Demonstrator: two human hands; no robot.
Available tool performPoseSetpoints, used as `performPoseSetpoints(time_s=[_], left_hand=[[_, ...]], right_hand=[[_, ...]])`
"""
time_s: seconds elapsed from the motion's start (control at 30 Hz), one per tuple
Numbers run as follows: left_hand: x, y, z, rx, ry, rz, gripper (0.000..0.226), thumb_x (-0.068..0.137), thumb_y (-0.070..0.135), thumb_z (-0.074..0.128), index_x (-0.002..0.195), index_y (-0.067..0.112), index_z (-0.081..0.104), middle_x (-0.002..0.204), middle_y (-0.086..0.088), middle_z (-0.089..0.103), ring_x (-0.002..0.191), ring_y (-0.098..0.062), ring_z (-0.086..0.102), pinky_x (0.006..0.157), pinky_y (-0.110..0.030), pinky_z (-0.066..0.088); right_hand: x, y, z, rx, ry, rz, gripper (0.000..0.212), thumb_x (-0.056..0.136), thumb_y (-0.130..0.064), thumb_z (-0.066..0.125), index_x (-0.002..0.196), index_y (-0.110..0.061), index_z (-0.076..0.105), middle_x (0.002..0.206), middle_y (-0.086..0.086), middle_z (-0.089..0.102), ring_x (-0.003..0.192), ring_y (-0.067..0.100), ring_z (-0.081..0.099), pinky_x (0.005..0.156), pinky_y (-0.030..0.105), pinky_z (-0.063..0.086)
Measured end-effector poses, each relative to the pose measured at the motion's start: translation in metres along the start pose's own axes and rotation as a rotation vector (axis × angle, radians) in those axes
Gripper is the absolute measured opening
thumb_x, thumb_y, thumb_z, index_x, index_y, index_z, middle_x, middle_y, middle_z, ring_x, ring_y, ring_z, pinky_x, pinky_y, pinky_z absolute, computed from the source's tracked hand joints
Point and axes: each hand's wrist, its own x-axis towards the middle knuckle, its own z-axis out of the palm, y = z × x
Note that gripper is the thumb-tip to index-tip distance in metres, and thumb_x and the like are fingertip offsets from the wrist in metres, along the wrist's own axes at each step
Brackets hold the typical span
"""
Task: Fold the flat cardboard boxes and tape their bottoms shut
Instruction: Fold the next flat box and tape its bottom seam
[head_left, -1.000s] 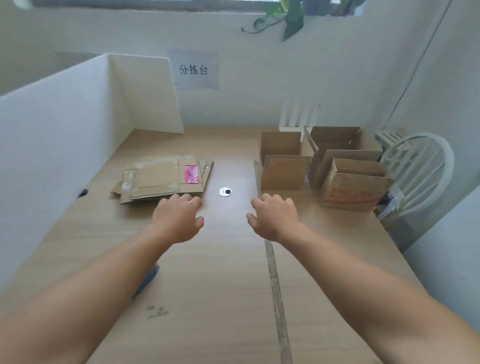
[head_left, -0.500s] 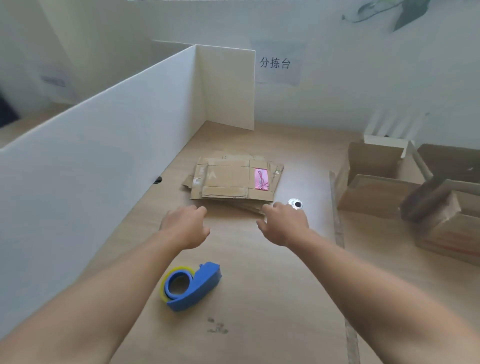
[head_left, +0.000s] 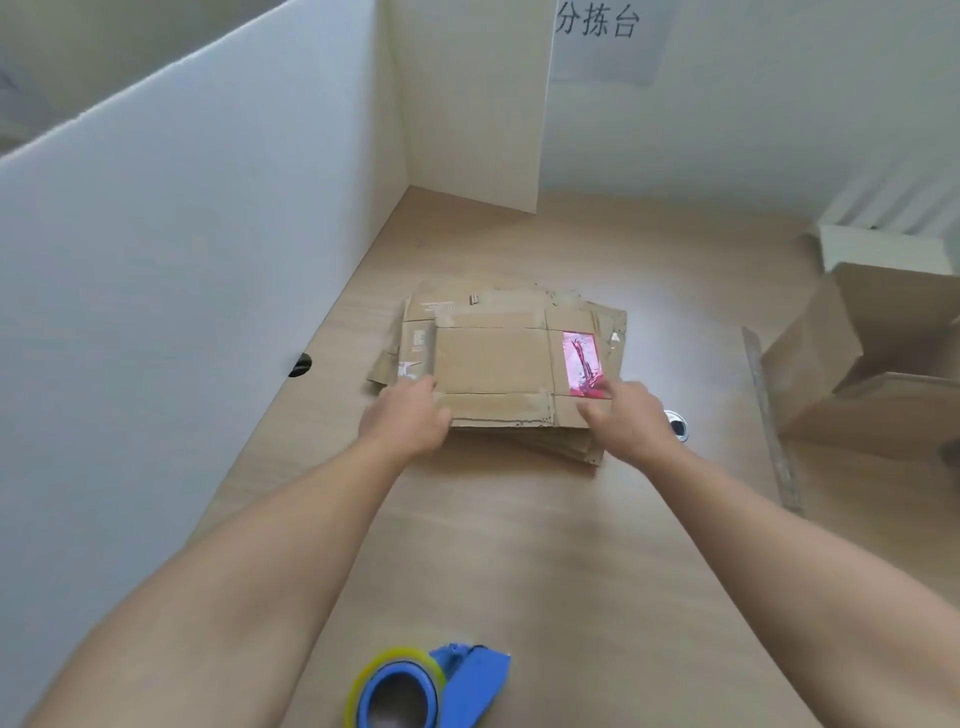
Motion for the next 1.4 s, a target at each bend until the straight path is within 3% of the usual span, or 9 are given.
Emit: performPoseSetpoints(time_s=[0.2, 0.5, 0.63, 0.77, 0.83, 0.93, 1.07, 1.23, 1.4], left_hand=[[0.063, -0.012, 0.035, -0.210, -0.032, -0.031, 0.051, 0.093, 0.042, 0.054, 0.136, 0.017, 0.044, 0.139, -0.010, 0.048, 0.128, -0.034, 0.044, 0.102, -0.041, 0.042], [0.040, 0.000, 0.039, -0.682, 0.062, -0.072, 0.061, 0.088, 0.042, 0.065, 0.140, 0.016, 0.046, 0.136, -0.006, 0.055, 0.128, -0.025, 0.050, 0.108, -0.042, 0.040], [-0.019, 0.002, 0.040, -0.854, -0.005, 0.014, 0.058, 0.086, 0.031, 0.072, 0.138, 0.024, 0.046, 0.127, 0.007, 0.058, 0.120, -0.015, 0.056, 0.103, -0.037, 0.046], [-0.091, 0.017, 0.043, -1.029, -0.069, 0.120, 0.066, 0.080, 0.018, 0.075, 0.137, 0.027, 0.042, 0.128, 0.006, 0.060, 0.112, -0.003, 0.060, 0.097, -0.030, 0.051], [-0.129, 0.030, 0.042, -1.039, -0.087, 0.167, 0.072, 0.071, 0.028, 0.074, 0.135, 0.037, 0.041, 0.124, 0.012, 0.060, 0.105, 0.006, 0.058, 0.088, -0.019, 0.051], [-0.183, 0.046, 0.047, -1.042, -0.135, 0.240, 0.073, 0.071, 0.033, 0.075, 0.132, 0.055, 0.041, 0.120, 0.026, 0.059, 0.116, -0.003, 0.056, 0.094, -0.029, 0.050], [-0.247, 0.058, 0.068, -0.968, -0.170, 0.317, 0.072, 0.075, 0.039, 0.070, 0.135, 0.060, 0.038, 0.140, 0.023, 0.046, 0.125, 0.002, 0.049, 0.099, -0.032, 0.047], [-0.295, 0.054, 0.092, -0.957, -0.145, 0.244, 0.069, 0.073, 0.039, 0.071, 0.134, 0.045, 0.041, 0.131, 0.021, 0.053, 0.109, -0.009, 0.062, 0.098, -0.047, 0.050], [-0.313, 0.043, 0.092, -0.857, -0.133, 0.321, 0.082, 0.068, 0.049, 0.075, 0.142, 0.047, 0.040, 0.125, 0.011, 0.057, 0.117, -0.016, 0.058, 0.103, -0.045, 0.047]], right_hand=[[0.052, -0.011, 0.027, 0.345, 0.104, 0.232, 0.039, 0.094, -0.036, 0.054, 0.131, -0.022, 0.054, 0.113, 0.001, 0.061, 0.099, 0.023, 0.052, 0.084, 0.033, 0.041], [0.019, 0.012, 0.034, 0.813, 0.102, 0.486, 0.079, 0.090, -0.048, 0.066, 0.154, -0.031, 0.024, 0.148, -0.001, 0.046, 0.125, 0.022, 0.054, 0.104, 0.043, 0.045], [-0.038, 0.037, 0.020, 0.997, 0.030, 0.323, 0.038, 0.097, -0.035, 0.061, 0.133, -0.037, 0.053, 0.099, -0.015, 0.071, 0.076, 0.003, 0.069, 0.069, 0.030, 0.054], [-0.109, 0.064, -0.002, 1.091, -0.017, 0.178, 0.034, 0.096, -0.042, 0.053, 0.130, -0.039, 0.054, 0.118, -0.012, 0.067, 0.106, 0.007, 0.065, 0.092, 0.044, 0.052], [-0.149, 0.075, -0.014, 1.074, -0.019, 0.040, 0.051, 0.090, -0.058, 0.051, 0.138, -0.041, 0.048, 0.124, -0.019, 0.064, 0.109, -0.001, 0.062, 0.084, 0.036, 0.053], [-0.209, 0.097, -0.025, 1.022, 0.004, -0.070, 0.092, 0.078, -0.068, 0.061, 0.154, -0.047, 0.014, 0.140, -0.031, 0.047, 0.117, -0.009, 0.054, 0.091, 0.027, 0.049], [-0.273, 0.137, -0.013, 0.973, -0.010, -0.151, 0.081, 0.076, -0.047, 0.078, 0.144, -0.045, 0.033, 0.135, -0.018, 0.055, 0.125, 0.006, 0.054, 0.091, 0.021, 0.052], [-0.319, 0.167, -0.002, 0.829, -0.024, -0.210, 0.084, 0.077, -0.034, 0.079, 0.141, -0.057, 0.029, 0.137, -0.030, 0.050, 0.130, -0.003, 0.047, 0.091, 0.008, 0.043], [-0.338, 0.185, 0.004, 0.786, 0.067, -0.243, 0.097, 0.076, -0.025, 0.082, 0.153, -0.035, 0.024, 0.152, -0.024, 0.037, 0.144, 0.003, 0.031, 0.108, 0.031, 0.043]])
